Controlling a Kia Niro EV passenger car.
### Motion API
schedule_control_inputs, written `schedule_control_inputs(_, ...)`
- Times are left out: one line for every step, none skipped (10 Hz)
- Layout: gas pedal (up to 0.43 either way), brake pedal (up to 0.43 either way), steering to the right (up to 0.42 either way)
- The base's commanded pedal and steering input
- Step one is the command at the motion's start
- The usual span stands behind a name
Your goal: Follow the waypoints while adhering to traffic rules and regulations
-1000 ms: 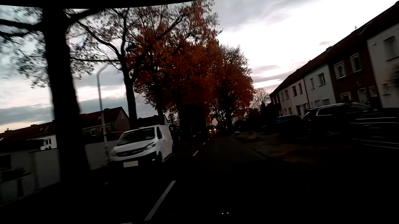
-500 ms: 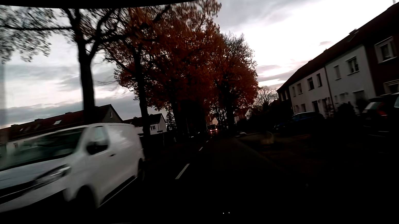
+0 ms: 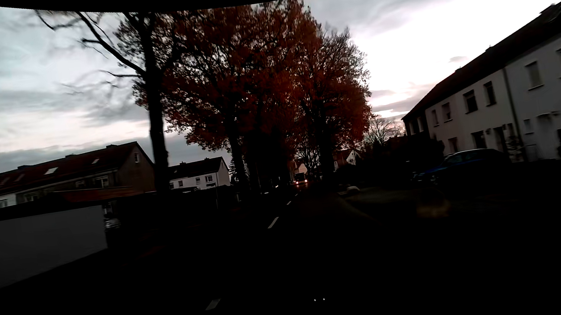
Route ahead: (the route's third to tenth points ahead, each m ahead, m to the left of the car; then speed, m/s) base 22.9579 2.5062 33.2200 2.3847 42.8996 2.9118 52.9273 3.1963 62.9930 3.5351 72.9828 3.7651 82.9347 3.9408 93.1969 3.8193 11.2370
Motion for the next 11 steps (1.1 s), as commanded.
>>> schedule_control_inputs(0.0,0.0,0.0)
schedule_control_inputs(0.0,0.0,0.0)
schedule_control_inputs(0.0,0.0,0.001)
schedule_control_inputs(0.0,0.0,0.001)
schedule_control_inputs(0.0,0.0,0.002)
schedule_control_inputs(0.0,0.0,0.003)
schedule_control_inputs(0.0,0.0,0.005)
schedule_control_inputs(0.0,0.0,0.006)
schedule_control_inputs(0.0,0.0,0.007)
schedule_control_inputs(0.0,0.0,0.007)
schedule_control_inputs(0.0,0.0,0.008)
